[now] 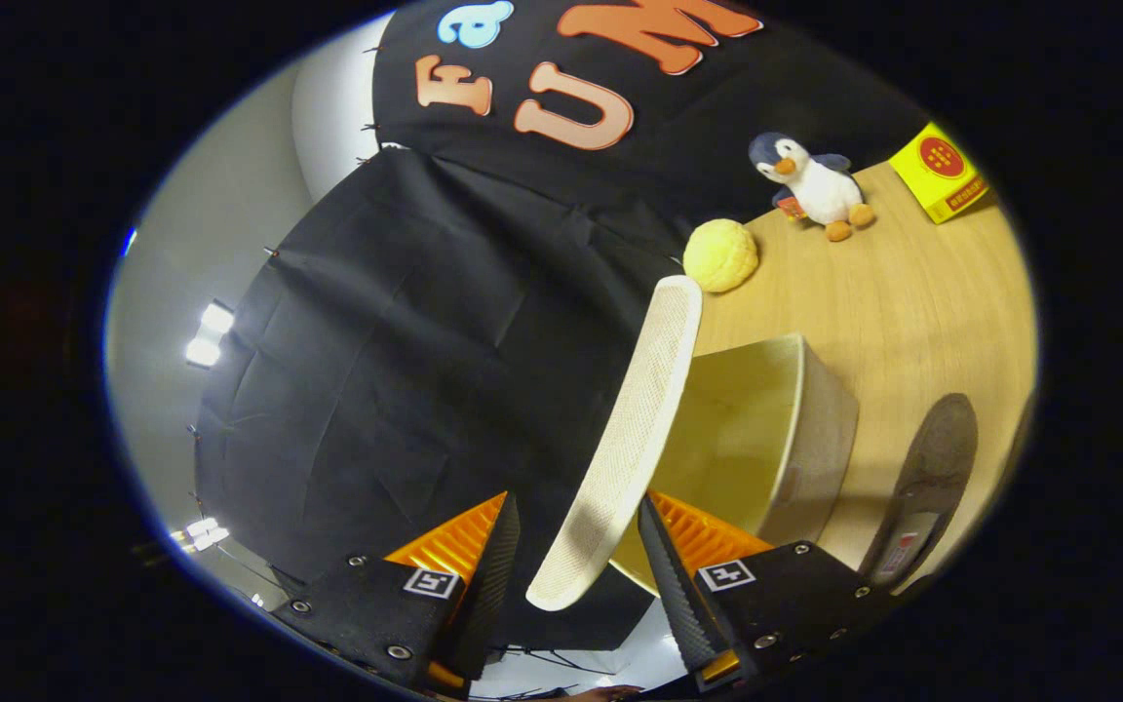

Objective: Open the storage box then place both shoes into the box .Put the left shoe in first, then the right shoe, with the right side of both shoes facing outward in a uniform manner.

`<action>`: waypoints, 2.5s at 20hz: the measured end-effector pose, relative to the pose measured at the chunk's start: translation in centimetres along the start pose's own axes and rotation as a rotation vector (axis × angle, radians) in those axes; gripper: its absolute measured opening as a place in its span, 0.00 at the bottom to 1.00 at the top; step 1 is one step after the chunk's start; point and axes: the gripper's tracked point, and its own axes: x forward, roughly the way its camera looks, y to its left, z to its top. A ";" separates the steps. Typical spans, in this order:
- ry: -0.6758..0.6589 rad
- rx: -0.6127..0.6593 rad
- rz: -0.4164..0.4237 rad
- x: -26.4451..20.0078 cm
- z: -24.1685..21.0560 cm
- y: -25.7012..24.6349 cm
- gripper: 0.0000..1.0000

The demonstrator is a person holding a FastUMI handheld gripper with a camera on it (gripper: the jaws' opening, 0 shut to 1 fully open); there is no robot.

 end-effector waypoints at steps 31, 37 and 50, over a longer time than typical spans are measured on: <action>0.292 -0.217 -0.147 26.5 -7.0 10.2 0.27; 0.245 -0.393 -0.247 19.7 -5.5 3.5 0.73; -0.021 -0.405 -0.672 -3.6 -0.5 -16.4 0.87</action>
